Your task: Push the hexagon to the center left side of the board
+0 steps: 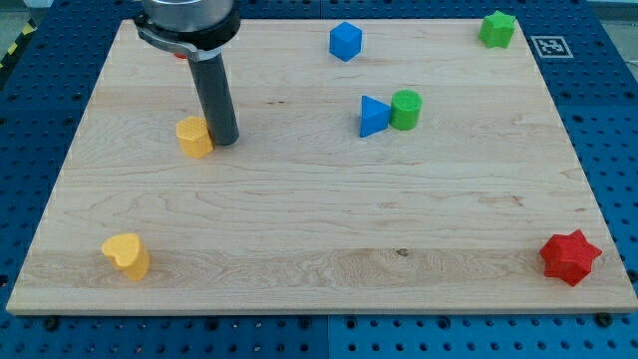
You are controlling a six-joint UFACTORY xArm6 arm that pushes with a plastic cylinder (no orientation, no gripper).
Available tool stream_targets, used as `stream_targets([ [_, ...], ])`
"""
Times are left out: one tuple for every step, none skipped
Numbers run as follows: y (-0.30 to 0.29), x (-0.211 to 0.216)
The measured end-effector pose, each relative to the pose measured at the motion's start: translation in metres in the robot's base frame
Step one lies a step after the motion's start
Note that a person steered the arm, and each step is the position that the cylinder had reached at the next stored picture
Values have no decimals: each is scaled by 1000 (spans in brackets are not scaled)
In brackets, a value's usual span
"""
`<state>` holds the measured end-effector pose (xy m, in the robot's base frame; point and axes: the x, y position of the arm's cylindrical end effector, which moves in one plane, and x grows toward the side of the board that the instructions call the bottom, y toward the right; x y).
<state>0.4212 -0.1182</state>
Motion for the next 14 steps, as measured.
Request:
stream_targets([
  [-6,0],
  [-23,0],
  [-28,0],
  [-38,0],
  [39,34],
  [25,48],
  [11,81],
  [11,89],
  [11,89],
  [42,90],
  [49,91],
  [49,91],
  [39,91],
  [23,91],
])
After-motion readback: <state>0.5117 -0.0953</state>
